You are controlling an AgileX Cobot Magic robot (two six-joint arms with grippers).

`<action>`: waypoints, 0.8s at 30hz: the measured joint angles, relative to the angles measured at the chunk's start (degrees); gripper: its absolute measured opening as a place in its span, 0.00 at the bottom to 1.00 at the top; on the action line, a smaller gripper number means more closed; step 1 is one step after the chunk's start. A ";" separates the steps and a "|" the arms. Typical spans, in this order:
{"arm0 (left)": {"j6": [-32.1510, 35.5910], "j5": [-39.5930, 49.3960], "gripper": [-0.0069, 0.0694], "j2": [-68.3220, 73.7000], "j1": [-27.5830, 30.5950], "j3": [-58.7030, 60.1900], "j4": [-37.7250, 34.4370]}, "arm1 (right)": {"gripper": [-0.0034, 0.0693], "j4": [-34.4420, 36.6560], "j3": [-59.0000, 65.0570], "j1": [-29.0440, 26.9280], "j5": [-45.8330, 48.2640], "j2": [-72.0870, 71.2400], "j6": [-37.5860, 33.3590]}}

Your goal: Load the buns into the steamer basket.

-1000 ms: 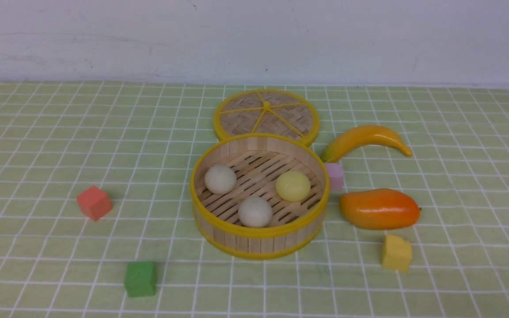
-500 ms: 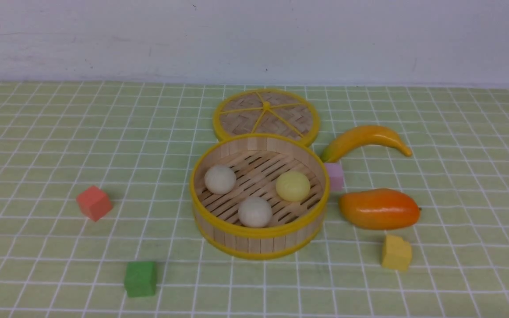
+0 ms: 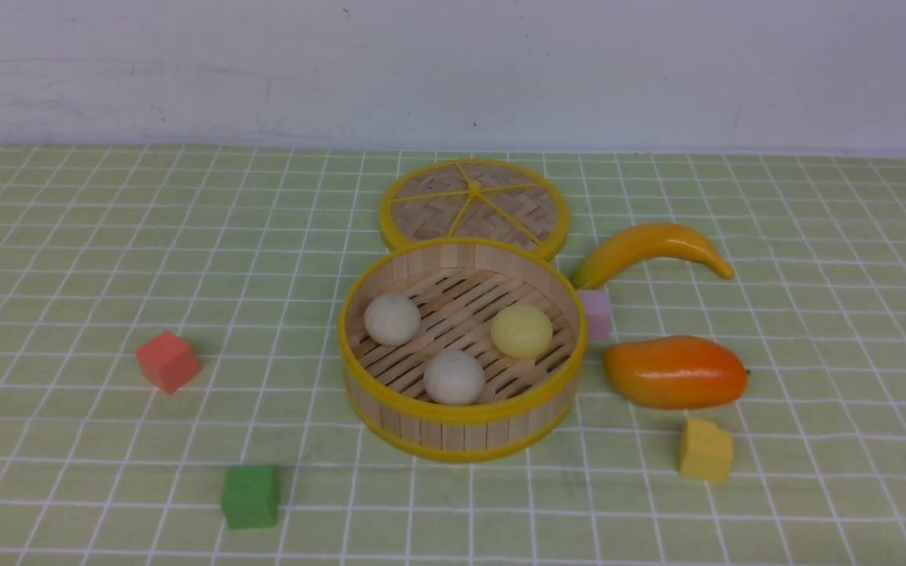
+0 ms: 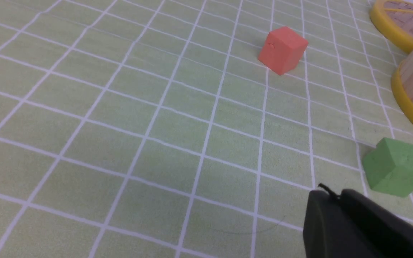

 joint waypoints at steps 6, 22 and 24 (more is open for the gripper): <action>0.00 0.00 0.16 0.00 0.00 0.00 0.00 | 0.38 0.00 0.00 0.00 0.00 0.00 0.00; 0.00 0.00 0.17 0.00 -4.65 0.00 0.00 | 0.38 0.00 0.00 0.00 -0.07 0.00 0.00; 0.00 0.00 0.17 0.00 -4.65 0.00 0.00 | 0.38 0.00 0.00 0.00 -0.07 0.00 0.00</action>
